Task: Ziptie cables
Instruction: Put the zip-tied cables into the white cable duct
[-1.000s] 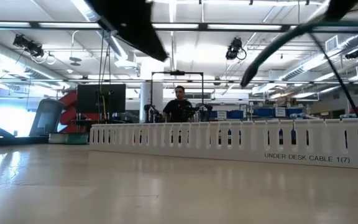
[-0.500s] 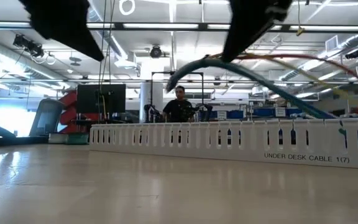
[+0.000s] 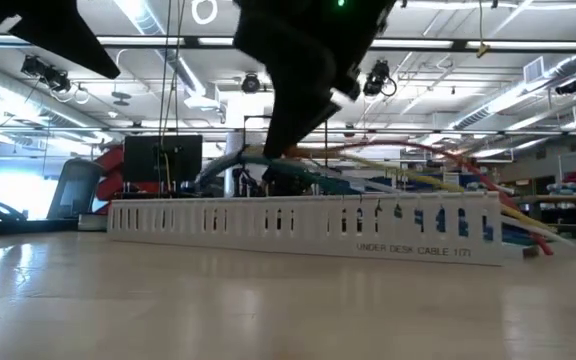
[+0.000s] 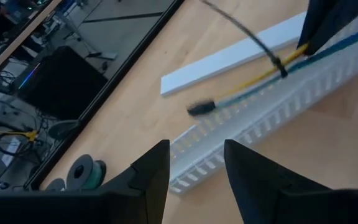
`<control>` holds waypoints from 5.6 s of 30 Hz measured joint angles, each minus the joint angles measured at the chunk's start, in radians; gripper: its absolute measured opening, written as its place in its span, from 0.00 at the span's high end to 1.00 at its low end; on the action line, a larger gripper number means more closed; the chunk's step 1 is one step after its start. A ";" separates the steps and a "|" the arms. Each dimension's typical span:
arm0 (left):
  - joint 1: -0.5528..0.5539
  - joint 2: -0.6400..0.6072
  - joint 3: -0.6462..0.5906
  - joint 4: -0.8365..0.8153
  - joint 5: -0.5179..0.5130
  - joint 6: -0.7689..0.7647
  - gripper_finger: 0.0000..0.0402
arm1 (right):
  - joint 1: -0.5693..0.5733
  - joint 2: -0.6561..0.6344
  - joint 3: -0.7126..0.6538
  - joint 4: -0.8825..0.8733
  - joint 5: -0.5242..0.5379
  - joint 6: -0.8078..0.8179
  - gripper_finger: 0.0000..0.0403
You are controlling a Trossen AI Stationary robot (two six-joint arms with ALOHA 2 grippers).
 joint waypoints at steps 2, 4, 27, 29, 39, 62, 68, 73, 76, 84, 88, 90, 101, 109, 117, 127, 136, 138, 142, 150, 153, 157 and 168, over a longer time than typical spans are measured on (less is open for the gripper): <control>-0.006 0.000 0.000 -0.006 0.011 -0.002 0.59 | -0.024 0.017 0.000 0.027 -0.091 -0.019 1.00; -0.013 0.000 0.000 -0.024 0.022 -0.025 0.59 | -0.045 0.038 0.001 0.031 -0.165 -0.024 1.00; -0.046 0.001 0.000 -0.057 0.065 -0.108 0.59 | -0.050 0.042 -0.002 0.022 -0.003 -0.059 0.91; -0.046 0.001 0.000 -0.054 0.065 -0.108 0.59 | -0.047 0.044 -0.002 0.019 -0.002 -0.058 0.91; -0.046 0.001 0.000 -0.040 0.065 -0.108 0.59 | -0.052 0.044 -0.001 -0.166 0.013 0.068 0.90; -0.046 0.001 0.000 -0.041 0.064 -0.108 0.59 | -0.049 0.019 0.000 -0.153 -0.093 -0.005 0.57; -0.046 0.001 0.000 -0.040 0.064 -0.107 0.59 | -0.046 -0.046 0.000 -0.174 -0.092 -0.002 0.56; -0.046 0.001 0.000 -0.039 0.043 -0.104 0.59 | -0.035 -0.111 0.000 -0.242 -0.078 0.090 0.58; -0.043 0.001 0.000 -0.032 0.038 -0.104 0.59 | -0.006 -0.135 0.000 -0.339 -0.014 0.174 0.61; -0.036 0.004 -0.086 0.155 -0.052 -0.015 0.59 | 0.171 -0.141 0.000 -0.670 0.116 0.500 0.70; -0.011 0.004 -0.164 0.291 -0.053 0.065 0.59 | 0.280 -0.139 0.000 -0.725 0.128 0.646 0.72; 0.007 0.004 -0.196 0.383 -0.051 0.135 0.59 | 0.327 -0.139 0.000 -0.741 0.124 0.725 0.72; 0.150 0.004 -0.386 1.332 0.190 0.966 0.59 | 0.514 -0.137 -0.186 -0.599 0.047 1.136 0.73; 0.346 -0.063 -0.401 1.537 0.432 1.326 0.59 | 0.542 -0.173 -0.358 -0.547 0.139 1.242 0.73; 0.569 -0.252 -0.400 1.577 0.627 1.601 0.59 | 0.433 -0.523 -0.727 -0.334 0.230 1.048 0.73; 0.834 -0.291 -0.400 1.541 0.897 1.688 0.59 | 0.051 -1.084 -1.137 0.138 -0.007 0.448 0.73; 0.881 -0.290 -0.400 1.471 0.898 1.689 0.59 | -0.167 -1.162 -1.207 0.259 -0.281 0.288 0.73; 0.881 -0.290 -0.400 1.440 0.898 1.688 0.59 | -0.198 -1.154 -1.207 0.264 -0.370 0.287 0.72; 0.881 -0.290 -0.400 1.417 0.898 1.684 0.59 | -0.244 -1.131 -1.207 0.339 -0.539 0.265 0.70; 0.881 -0.290 -0.400 1.423 0.898 1.677 0.59 | -0.303 -1.011 -1.207 0.436 -0.696 0.155 0.65; 0.881 -0.290 -0.400 1.423 0.898 1.670 0.59 | -0.318 -0.944 -1.207 0.478 -0.770 0.112 0.65; 0.881 -0.290 -0.400 1.418 0.898 1.650 0.59 | -0.321 -0.862 -1.207 0.576 -0.844 0.074 0.66; 0.881 -0.290 -0.400 1.423 0.898 1.650 0.59 | -0.321 -0.722 -1.205 0.662 -1.038 0.039 0.69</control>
